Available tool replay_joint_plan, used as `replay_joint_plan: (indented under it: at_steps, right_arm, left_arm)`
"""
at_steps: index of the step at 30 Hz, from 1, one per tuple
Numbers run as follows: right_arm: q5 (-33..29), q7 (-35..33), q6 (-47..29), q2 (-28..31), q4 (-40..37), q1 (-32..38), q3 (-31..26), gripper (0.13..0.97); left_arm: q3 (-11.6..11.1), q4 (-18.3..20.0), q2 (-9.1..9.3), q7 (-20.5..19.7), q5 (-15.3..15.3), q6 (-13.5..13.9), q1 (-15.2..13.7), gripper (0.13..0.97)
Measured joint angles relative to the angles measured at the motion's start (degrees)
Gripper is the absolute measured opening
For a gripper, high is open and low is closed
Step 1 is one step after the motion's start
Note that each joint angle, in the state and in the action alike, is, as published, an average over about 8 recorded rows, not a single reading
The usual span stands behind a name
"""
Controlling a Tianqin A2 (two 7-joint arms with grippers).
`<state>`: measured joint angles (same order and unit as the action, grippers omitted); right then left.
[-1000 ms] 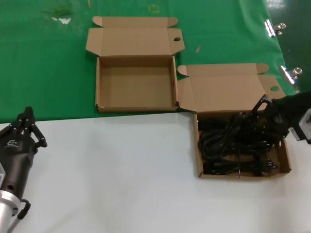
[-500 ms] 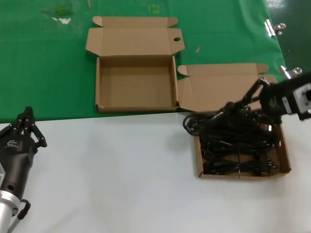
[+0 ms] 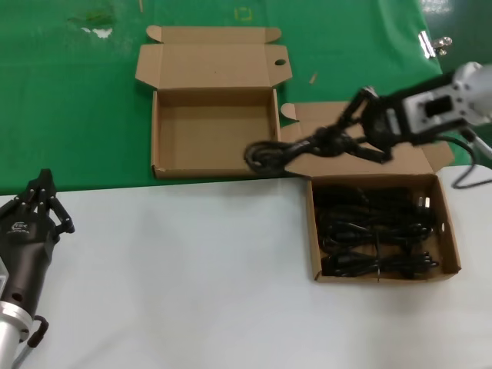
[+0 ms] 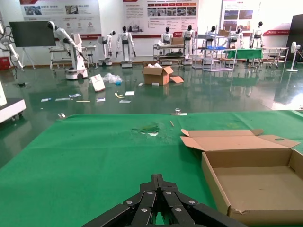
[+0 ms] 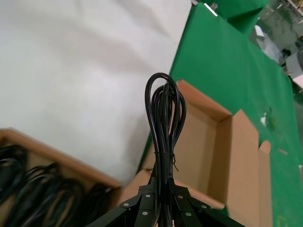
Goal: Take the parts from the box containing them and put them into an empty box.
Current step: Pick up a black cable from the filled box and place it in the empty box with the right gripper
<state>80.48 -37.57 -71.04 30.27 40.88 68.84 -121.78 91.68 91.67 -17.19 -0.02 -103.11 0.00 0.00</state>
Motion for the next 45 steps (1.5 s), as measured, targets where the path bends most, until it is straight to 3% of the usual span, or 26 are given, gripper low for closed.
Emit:
replay_joint_plan:
  at_steps: [19,34,45]
  right_arm:
    - [0.27,-17.1,14.43,-20.65,-35.3,12.84,1.68,0.169]
    - [-0.63,-21.81,30.26,-27.66,-40.1,10.79,2.54,0.169]
    - [-0.24,-24.12,37.07,-29.81,-40.21,8.38,3.2,0.169]
  left_arm:
    - [0.0,0.0,0.0,0.0,0.0,0.0,0.0,0.14]
    - [0.0,0.0,0.0,0.0,0.0,0.0,0.0,0.14]
    - [0.0,0.0,0.0,0.0,0.0,0.0,0.0,0.14]
